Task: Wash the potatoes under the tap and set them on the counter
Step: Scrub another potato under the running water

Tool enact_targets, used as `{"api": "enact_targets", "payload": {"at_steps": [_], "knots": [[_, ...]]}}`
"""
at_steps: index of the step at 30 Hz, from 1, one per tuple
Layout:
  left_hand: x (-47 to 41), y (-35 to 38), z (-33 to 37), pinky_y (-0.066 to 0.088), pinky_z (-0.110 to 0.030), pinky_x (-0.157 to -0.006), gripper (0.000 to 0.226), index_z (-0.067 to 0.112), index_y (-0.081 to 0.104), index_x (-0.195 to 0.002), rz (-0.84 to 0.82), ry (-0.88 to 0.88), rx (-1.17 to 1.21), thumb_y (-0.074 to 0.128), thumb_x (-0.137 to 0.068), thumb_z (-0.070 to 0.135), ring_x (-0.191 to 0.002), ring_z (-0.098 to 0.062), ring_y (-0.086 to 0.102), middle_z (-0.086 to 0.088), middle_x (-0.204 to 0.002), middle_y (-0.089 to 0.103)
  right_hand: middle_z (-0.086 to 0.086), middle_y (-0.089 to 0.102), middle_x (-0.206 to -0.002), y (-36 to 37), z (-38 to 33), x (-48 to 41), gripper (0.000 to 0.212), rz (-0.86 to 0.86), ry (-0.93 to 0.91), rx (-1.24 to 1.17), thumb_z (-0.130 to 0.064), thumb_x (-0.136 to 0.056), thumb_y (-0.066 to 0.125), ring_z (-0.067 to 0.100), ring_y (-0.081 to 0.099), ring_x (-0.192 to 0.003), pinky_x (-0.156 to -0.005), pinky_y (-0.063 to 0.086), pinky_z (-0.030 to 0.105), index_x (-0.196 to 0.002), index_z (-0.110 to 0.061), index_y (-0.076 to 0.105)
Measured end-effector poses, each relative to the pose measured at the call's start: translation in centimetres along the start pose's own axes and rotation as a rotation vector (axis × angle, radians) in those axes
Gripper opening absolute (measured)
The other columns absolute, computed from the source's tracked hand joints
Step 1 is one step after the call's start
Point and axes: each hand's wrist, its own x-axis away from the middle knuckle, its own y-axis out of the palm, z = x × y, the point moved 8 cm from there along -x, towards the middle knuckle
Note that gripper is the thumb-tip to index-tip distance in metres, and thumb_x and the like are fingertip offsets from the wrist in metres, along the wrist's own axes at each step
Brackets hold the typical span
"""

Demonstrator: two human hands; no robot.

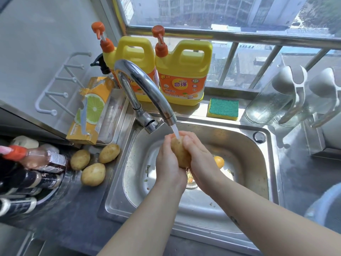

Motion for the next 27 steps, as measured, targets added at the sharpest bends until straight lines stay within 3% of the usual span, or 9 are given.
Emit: {"api": "enact_targets", "payload": {"at_steps": [2, 6, 9, 13, 16, 18, 21, 24, 27], "knots": [[0.4, 0.3, 0.3, 0.057, -0.033, -0.079, 0.041, 0.006, 0.067, -0.12, -0.049, 0.063, -0.025, 0.047, -0.104, 0.038, -0.095, -0.022, 0.073, -0.012, -0.107, 0.074, 0.014, 0.068, -0.123, 0.2, -0.3, -0.1, 0.036, 0.005, -0.016, 0.012, -0.035, -0.089, 0.054, 0.023, 0.064, -0.114, -0.102, 0.048, 0.037, -0.117, -0.016, 0.067], [1.5, 0.8, 0.2, 0.05, -0.036, -0.099, 0.043, 0.012, 0.06, -0.128, -0.156, 0.213, -0.174, 0.045, -0.103, 0.044, -0.111, -0.017, 0.068, -0.008, -0.117, 0.072, 0.008, 0.071, -0.089, -0.4, -0.5, -0.5, 0.021, 0.064, 0.011, -0.005, -0.035, -0.092, 0.064, 0.019, 0.065, -0.086, -0.083, 0.051, 0.039, -0.091, -0.015, 0.071], [1.8, 1.0, -0.8, 0.046, -0.038, -0.106, 0.045, 0.026, 0.054, -0.129, -0.271, 0.286, -0.332, 0.048, -0.094, 0.052, -0.124, -0.014, 0.061, -0.003, -0.131, 0.065, 0.005, 0.069, -0.083, -1.0, 0.0, -0.8, 0.025, 0.096, 0.038, 0.02, -0.042, -0.088, 0.071, 0.019, 0.066, -0.081, -0.079, 0.053, 0.04, -0.08, -0.019, 0.072], [1.5, 0.2, -0.8, 0.053, -0.03, -0.084, 0.032, 0.011, 0.058, -0.125, -0.212, 0.185, -0.153, 0.046, -0.105, 0.033, -0.101, -0.011, 0.069, -0.006, -0.114, 0.069, -0.004, 0.071, -0.083, -0.1, 0.1, -0.2, 0.016, 0.001, 0.013, 0.076, -0.031, -0.095, 0.067, 0.01, 0.066, -0.081, -0.07, 0.05, 0.023, -0.095, -0.015, 0.068], [0.7, -0.2, -0.9, 0.055, -0.029, -0.07, 0.031, 0.013, 0.066, -0.114, -0.136, -0.007, -0.026, 0.051, -0.098, 0.034, -0.084, -0.016, 0.071, -0.008, -0.102, 0.07, -0.005, 0.07, -0.094, 0.6, 0.1, 0.5, 0.009, -0.109, -0.062, 0.248, -0.025, -0.1, 0.06, 0.007, 0.066, -0.091, -0.081, 0.051, 0.023, -0.107, -0.019, 0.063], [0.2, -0.6, -0.5, 0.056, -0.027, -0.067, 0.026, 0.015, 0.069, -0.102, -0.087, -0.084, 0.03, 0.053, -0.094, 0.033, -0.074, -0.019, 0.07, -0.007, -0.091, 0.071, -0.004, 0.07, -0.104, 0.9, 0.3, 0.9, 0.017, -0.151, -0.085, 0.38, -0.022, -0.099, 0.059, 0.007, 0.065, -0.102, -0.093, 0.05, 0.027, -0.115, -0.028, 0.06], [0.0, -0.5, -0.3, 0.057, -0.026, -0.062, 0.022, 0.015, 0.067, -0.092, -0.076, -0.122, 0.048, 0.052, -0.092, 0.03, -0.063, -0.019, 0.07, -0.005, -0.077, 0.071, -0.003, 0.066, -0.114, 1.1, 0.3, 1.0, 0.027, -0.143, -0.095, 0.407, -0.019, -0.097, 0.06, 0.005, 0.062, -0.109, -0.098, 0.047, 0.025, -0.119, -0.034, 0.057], [0.7, 0.3, 0.0, 0.056, -0.031, -0.075, 0.034, 0.007, 0.069, -0.103, -0.149, -0.036, -0.009, 0.045, -0.101, 0.03, -0.077, -0.019, 0.074, -0.009, -0.084, 0.076, -0.004, 0.068, -0.11, 0.2, 0.1, 0.3, 0.025, 0.047, -0.095, 0.275, -0.032, -0.086, 0.07, 0.005, 0.066, -0.105, -0.098, 0.05, 0.029, -0.111, -0.032, 0.065], [1.3, 0.6, -0.2, 0.054, -0.032, -0.091, 0.042, 0.001, 0.061, -0.127, -0.187, 0.097, -0.093, 0.04, -0.107, 0.032, -0.11, -0.022, 0.069, -0.014, -0.115, 0.073, -0.005, 0.072, -0.097, -0.5, -0.3, -0.3, 0.022, 0.182, -0.047, 0.147, -0.033, -0.076, 0.076, 0.008, 0.07, -0.094, -0.086, 0.055, 0.03, -0.094, -0.022, 0.073]]}}
